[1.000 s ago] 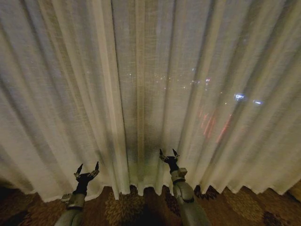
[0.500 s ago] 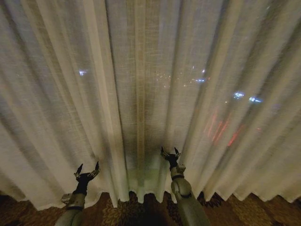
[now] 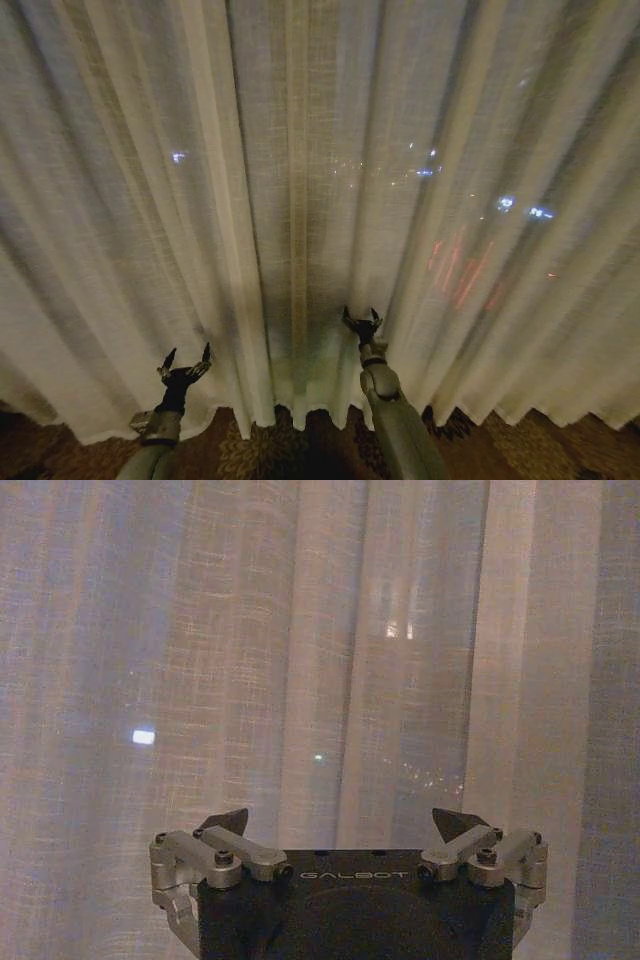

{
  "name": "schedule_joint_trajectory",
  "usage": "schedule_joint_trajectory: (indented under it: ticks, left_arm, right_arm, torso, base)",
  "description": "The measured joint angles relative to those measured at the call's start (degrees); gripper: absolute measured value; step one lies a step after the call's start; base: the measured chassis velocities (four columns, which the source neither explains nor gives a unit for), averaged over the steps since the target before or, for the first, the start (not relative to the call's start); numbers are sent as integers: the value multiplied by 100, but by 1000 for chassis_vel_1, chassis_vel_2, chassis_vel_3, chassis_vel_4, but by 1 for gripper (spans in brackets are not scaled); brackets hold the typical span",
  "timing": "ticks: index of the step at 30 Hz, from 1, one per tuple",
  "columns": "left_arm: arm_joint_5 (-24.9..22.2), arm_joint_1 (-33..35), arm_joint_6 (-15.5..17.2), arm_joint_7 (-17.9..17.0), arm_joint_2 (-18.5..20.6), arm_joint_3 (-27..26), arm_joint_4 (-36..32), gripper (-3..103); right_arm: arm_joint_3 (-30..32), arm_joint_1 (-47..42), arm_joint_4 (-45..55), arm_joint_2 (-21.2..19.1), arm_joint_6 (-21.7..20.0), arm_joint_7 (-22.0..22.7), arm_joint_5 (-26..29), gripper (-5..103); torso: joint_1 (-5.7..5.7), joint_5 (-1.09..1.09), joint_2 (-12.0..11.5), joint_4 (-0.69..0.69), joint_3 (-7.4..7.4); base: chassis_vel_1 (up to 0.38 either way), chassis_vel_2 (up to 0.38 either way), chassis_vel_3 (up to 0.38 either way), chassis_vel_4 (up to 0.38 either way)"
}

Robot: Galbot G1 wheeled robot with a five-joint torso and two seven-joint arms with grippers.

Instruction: Open the curtains by pulling them apart, changing their state from closed to fully open.

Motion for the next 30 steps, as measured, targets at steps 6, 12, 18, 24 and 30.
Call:
schedule_joint_trajectory:
  ticks: [6,12,18,24,30]
  left_arm:
    - [0,0,0,0,0,0,0,100]
    - [0,0,0,0,0,0,0,100]
    - [0,0,0,0,0,0,0,100]
    - [0,0,0,0,0,0,-1,100]
    - [0,0,0,0,0,0,0,100]
  right_arm:
    - [-19,38,-37,-25,68,-75,117,90]
    - [-27,3,-4,-58,106,-149,156,68]
    - [-23,-19,15,-54,124,-169,161,51]
    - [-17,-38,10,7,352,-329,451,24]
    - [9,-93,-39,9,457,-497,418,3]
  torso:
    - [0,0,0,-1,0]
    - [-1,0,0,-1,0]
    - [0,0,1,-1,0]
    - [0,0,1,0,0]
    - [0,0,1,-1,0]
  base:
    - [0,0,0,0]
    - [0,0,0,0]
    - [0,0,0,0]
    - [0,0,0,0]
    - [0,0,0,0]
